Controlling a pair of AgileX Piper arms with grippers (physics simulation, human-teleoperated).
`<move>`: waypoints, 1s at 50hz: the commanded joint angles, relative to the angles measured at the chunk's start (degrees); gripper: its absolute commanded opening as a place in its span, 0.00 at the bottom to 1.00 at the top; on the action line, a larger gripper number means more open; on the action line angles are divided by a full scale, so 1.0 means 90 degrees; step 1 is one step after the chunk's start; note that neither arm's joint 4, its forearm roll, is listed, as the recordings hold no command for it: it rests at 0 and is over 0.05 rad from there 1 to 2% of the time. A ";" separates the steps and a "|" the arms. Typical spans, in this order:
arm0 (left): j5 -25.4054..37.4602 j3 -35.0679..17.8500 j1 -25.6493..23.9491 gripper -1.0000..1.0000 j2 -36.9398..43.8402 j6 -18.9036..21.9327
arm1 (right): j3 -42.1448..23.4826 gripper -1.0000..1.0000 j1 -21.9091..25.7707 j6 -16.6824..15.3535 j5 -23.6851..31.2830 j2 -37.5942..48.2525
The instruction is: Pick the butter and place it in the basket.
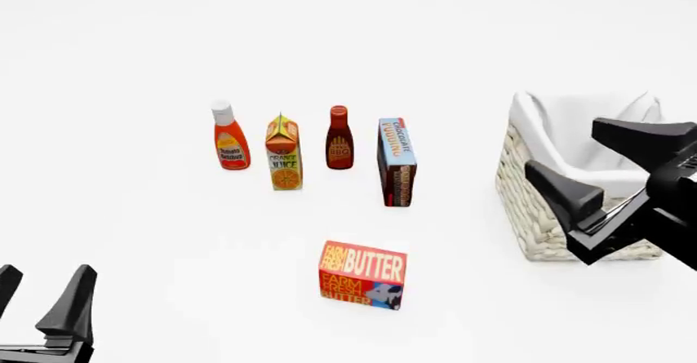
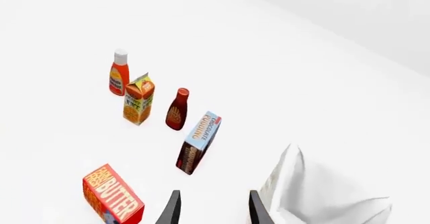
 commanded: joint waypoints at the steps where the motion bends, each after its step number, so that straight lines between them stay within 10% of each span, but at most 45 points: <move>1: 0.0000 0.0000 0.0000 1.00 0.0000 0.0000 | -0.0688 1.00 0.0392 -0.0254 0.0417 0.0513; 50: 0.0000 0.0000 0.0000 1.00 0.0000 0.0000 | -0.3653 1.00 0.2260 -0.1539 0.2257 0.3435</move>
